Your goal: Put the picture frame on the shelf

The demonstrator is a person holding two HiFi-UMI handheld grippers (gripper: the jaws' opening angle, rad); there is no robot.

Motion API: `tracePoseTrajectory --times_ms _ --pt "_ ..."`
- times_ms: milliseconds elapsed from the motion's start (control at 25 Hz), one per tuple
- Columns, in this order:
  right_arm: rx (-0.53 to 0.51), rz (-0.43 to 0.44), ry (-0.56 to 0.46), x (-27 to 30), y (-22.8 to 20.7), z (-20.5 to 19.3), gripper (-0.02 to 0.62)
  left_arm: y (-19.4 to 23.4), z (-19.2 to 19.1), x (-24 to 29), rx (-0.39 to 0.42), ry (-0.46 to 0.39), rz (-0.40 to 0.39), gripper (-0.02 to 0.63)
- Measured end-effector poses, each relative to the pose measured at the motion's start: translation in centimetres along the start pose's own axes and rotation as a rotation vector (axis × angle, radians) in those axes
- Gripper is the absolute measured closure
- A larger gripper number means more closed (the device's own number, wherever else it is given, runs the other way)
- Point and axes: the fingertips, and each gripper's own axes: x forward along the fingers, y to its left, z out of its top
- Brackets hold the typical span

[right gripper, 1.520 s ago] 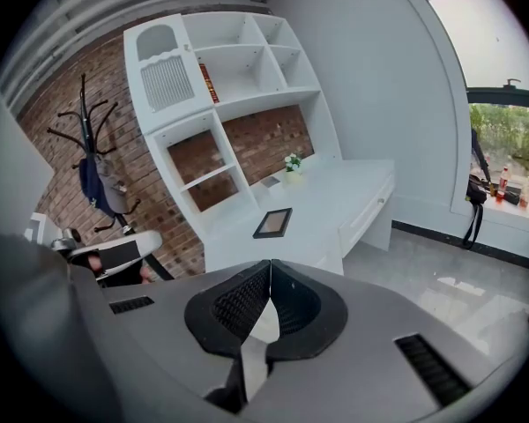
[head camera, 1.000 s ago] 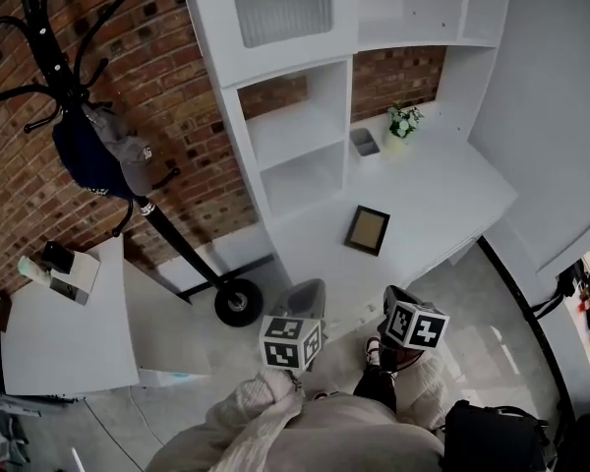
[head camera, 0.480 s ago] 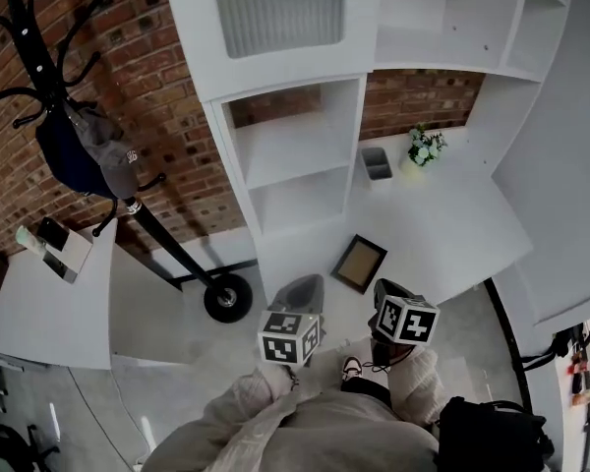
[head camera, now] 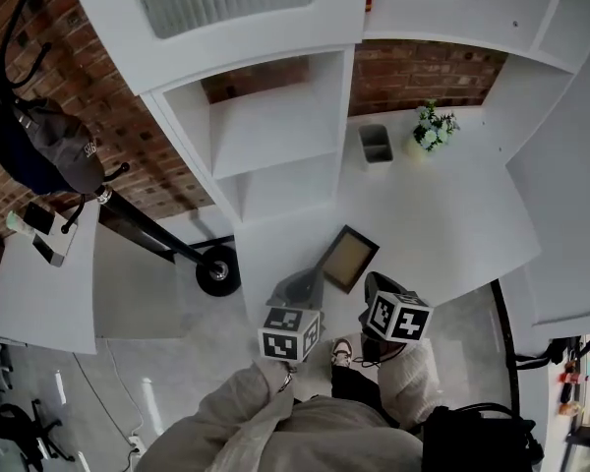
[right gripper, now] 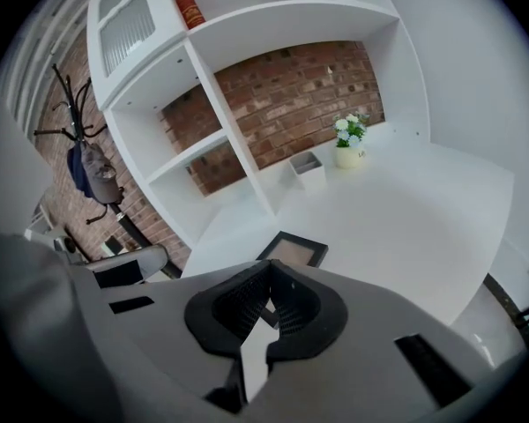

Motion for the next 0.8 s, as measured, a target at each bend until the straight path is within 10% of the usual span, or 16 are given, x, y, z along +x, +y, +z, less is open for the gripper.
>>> tracePoseTrajectory --times_ms 800 --pt "0.093 -0.050 0.088 5.1 -3.8 -3.3 0.569 2.0 -3.7 4.0 -0.073 0.086 0.030 0.598"
